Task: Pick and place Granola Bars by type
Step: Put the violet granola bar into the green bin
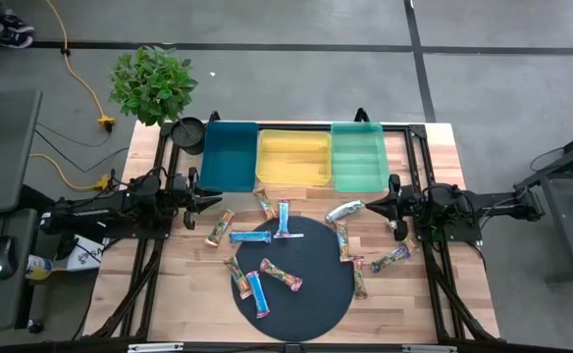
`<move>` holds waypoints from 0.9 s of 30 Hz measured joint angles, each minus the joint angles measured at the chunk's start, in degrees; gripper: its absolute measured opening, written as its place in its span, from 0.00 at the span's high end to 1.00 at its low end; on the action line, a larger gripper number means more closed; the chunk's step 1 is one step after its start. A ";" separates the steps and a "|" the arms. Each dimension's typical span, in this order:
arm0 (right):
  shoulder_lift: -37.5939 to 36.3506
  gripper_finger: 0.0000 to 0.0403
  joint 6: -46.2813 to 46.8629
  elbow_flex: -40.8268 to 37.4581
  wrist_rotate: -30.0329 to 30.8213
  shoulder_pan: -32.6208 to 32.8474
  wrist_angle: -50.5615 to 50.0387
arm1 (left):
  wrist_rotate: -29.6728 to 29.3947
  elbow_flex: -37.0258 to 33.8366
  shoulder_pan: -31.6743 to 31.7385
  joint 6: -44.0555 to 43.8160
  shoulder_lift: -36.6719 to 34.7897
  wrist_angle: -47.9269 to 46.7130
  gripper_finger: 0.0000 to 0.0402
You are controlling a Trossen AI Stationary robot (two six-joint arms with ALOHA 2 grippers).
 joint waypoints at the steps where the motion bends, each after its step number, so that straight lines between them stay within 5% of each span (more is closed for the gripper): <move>1: -0.01 1.00 0.11 0.01 -0.01 0.01 0.17 | -0.01 -0.01 0.01 0.00 0.00 0.00 0.79; 27: -0.01 1.00 1.71 0.17 3.13 -0.01 0.75 | -1.56 0.01 0.00 0.00 0.00 -0.28 0.79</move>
